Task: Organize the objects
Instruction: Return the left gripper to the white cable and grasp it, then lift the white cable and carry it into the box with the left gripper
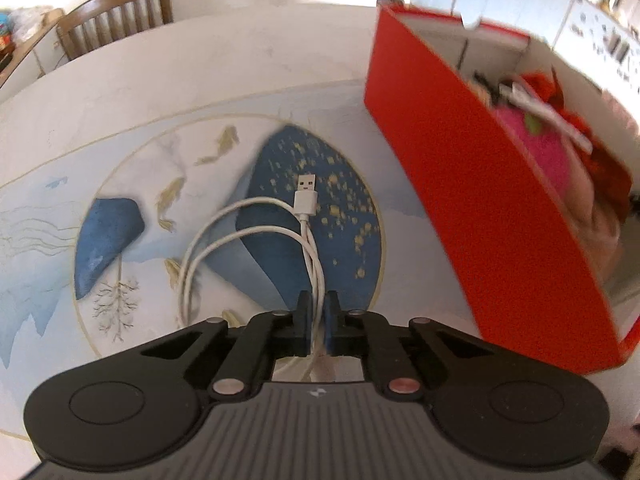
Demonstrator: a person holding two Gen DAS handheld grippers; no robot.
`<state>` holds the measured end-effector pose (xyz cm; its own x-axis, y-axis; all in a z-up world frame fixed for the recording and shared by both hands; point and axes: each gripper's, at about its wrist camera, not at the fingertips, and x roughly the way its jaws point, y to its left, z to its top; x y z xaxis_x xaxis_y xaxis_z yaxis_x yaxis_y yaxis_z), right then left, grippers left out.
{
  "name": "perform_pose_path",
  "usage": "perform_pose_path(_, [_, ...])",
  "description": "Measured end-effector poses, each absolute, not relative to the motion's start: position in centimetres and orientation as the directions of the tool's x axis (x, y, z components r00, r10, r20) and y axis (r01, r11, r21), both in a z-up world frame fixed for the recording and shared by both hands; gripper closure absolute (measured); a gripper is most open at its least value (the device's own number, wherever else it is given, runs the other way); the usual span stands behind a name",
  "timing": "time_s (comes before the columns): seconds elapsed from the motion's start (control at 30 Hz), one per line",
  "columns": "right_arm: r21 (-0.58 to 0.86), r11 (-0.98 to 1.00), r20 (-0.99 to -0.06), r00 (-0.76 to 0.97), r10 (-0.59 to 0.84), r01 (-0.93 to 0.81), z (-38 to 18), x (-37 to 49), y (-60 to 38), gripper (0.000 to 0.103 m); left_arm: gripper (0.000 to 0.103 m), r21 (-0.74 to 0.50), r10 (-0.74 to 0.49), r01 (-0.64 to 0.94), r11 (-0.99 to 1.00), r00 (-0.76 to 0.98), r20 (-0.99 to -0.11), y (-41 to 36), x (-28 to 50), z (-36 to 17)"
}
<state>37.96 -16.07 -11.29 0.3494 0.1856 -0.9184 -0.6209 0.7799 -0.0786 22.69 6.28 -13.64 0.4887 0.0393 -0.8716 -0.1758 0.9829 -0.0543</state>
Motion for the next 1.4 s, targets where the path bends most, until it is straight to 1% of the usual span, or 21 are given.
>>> perform_pose_path(0.2, [-0.079,0.779,-0.918,0.349,0.185,-0.621,-11.3,37.9,-15.9,0.09,0.099,-0.18,-0.004,-0.238,0.954,0.595,-0.803,8.1,21.5,-9.1])
perform_pose_path(0.33, [-0.08,0.779,-0.918,0.35,0.185,-0.622,-11.3,37.9,-16.0,0.09,0.099,-0.234,-0.018,-0.243,0.941,0.655,-0.756,8.9,21.1,-6.2])
perform_pose_path(0.43, [-0.079,0.779,-0.919,0.349,0.186,-0.622,-11.4,37.9,-16.0,0.09,0.099,-0.247,-0.035,-0.208,0.947,0.694,-0.719,8.7,21.2,-4.0])
perform_pose_path(0.53, [-0.08,0.779,-0.918,0.35,0.185,-0.622,-11.4,37.9,-16.0,0.091,0.099,-0.226,-0.055,-0.144,0.963,0.72,-0.692,7.3,21.7,-1.9])
perform_pose_path(0.63, [-0.08,0.779,-0.918,0.35,0.185,-0.622,-11.4,37.9,-15.9,0.091,0.099,-0.217,-0.1,-0.065,0.974,0.736,-0.67,5.5,22.7,-0.5])
perform_pose_path(0.93, [-0.08,0.779,-0.918,0.35,0.185,-0.622,-11.3,38.0,-15.7,0.091,0.099,-0.124,-0.194,0.149,0.981,0.723,-0.663,-0.4,27.3,0.9])
perform_pose_path(1.17, [-0.078,0.78,-0.918,0.35,0.187,-0.621,-11.3,37.9,-15.7,0.091,0.099,-0.011,-0.213,0.287,0.958,0.683,-0.699,-5.2,31.3,-0.7])
perform_pose_path(1.4, [-0.073,0.782,-0.918,0.348,0.19,-0.619,-11.2,38.1,-15.4,0.091,0.099,0.036,-0.209,0.359,0.933,0.62,-0.756,-7.8,33.6,-3.7])
